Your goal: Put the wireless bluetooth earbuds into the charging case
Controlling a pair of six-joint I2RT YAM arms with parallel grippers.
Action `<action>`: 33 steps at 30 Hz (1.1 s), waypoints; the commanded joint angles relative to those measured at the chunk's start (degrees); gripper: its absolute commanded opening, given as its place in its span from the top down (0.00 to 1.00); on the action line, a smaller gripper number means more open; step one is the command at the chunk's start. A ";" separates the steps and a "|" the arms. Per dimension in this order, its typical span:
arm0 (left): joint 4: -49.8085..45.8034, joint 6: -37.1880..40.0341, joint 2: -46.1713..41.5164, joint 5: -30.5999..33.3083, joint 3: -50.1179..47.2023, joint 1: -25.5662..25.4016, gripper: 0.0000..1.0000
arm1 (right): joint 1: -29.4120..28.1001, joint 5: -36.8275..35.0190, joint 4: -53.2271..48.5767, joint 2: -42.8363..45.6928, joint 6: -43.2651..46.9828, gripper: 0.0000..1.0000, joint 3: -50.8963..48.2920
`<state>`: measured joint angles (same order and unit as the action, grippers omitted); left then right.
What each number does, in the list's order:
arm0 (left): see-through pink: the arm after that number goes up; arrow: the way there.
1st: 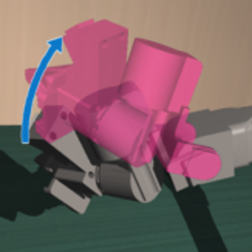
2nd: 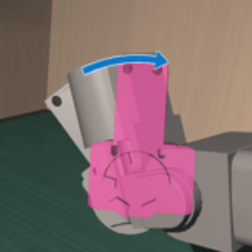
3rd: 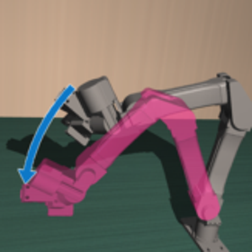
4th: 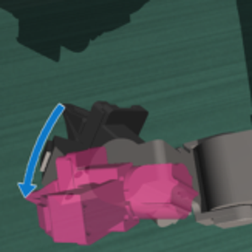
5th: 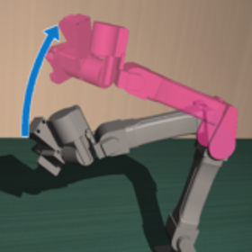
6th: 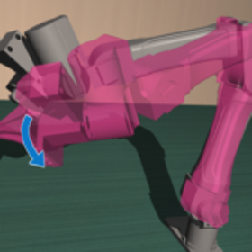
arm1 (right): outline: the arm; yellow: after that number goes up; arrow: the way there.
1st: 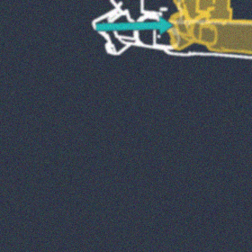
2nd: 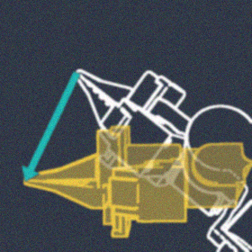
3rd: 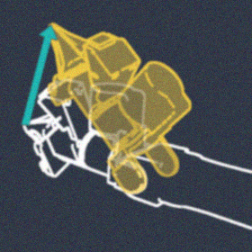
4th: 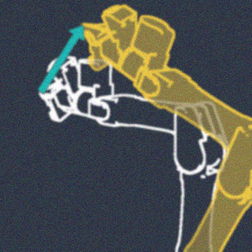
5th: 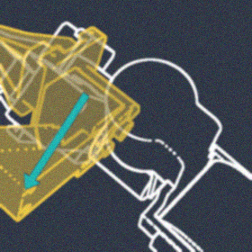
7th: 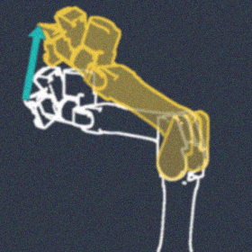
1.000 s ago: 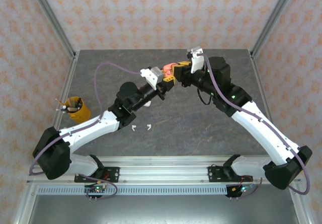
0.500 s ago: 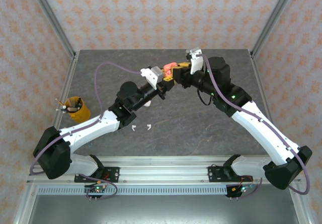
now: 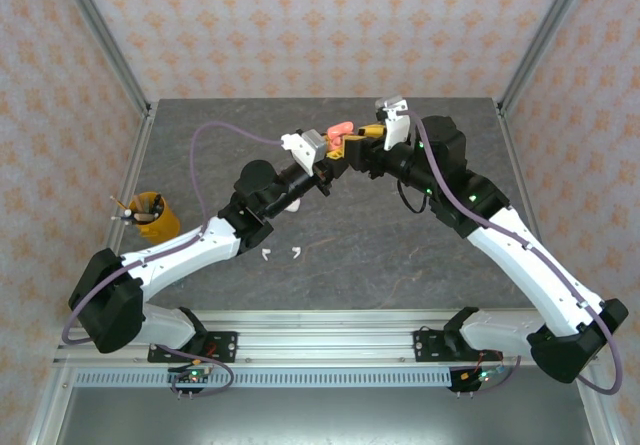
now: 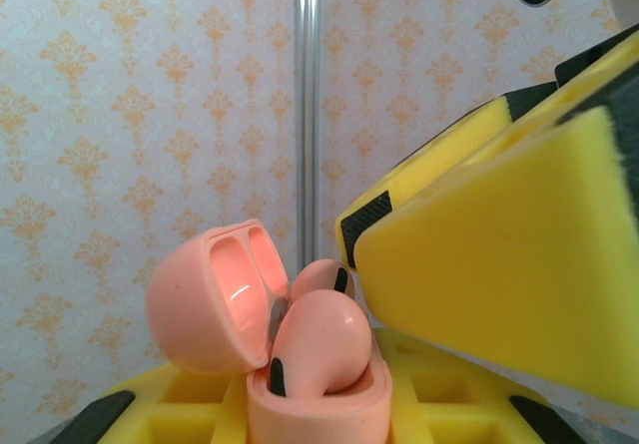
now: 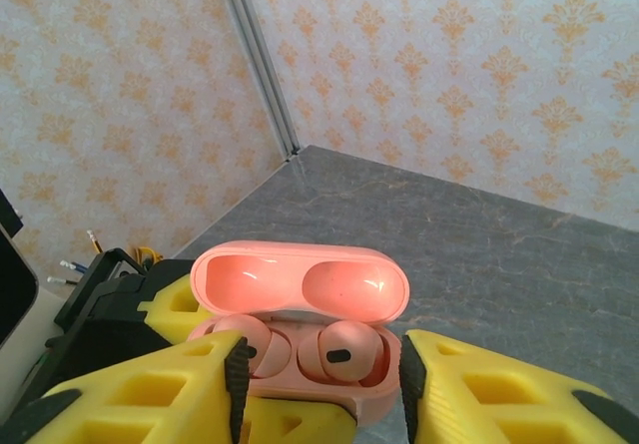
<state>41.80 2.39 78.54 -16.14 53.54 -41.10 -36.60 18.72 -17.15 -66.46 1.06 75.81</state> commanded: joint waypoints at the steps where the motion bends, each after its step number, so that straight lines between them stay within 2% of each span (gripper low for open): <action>1: 2.98 -0.89 -0.04 -0.73 1.75 0.50 1.00 | -0.14 -1.70 -0.09 1.07 -0.19 0.45 2.14; 4: 3.10 -0.99 0.06 -0.75 1.57 0.50 1.00 | -0.14 -2.18 0.51 0.99 -0.99 0.36 2.86; 8: 3.29 -1.16 0.12 -0.82 1.37 0.50 1.00 | 0.04 -2.96 1.86 0.82 -3.12 0.28 4.35; 15: 3.64 -1.12 -0.14 -0.65 0.37 0.50 1.00 | 0.55 -7.30 1.36 -0.29 -7.90 0.25 8.42; 22: 4.42 -0.94 -0.45 -1.41 -1.73 0.50 1.00 | 2.07 -10.92 -16.38 -10.58 -9.34 0.31 22.20; 28: 3.14 -0.54 -0.49 -4.94 -2.65 0.50 1.00 | 4.81 -7.89 -31.61 -21.93 -10.53 0.41 36.34; 33: 2.47 -0.86 0.03 -6.50 -2.90 0.50 1.00 | 5.83 -4.11 -42.02 -31.73 -9.72 0.45 49.02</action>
<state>42.85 1.54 78.54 -20.45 51.20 -41.10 -31.07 11.97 -49.21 -95.42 -8.91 119.09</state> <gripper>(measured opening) 0.239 0.550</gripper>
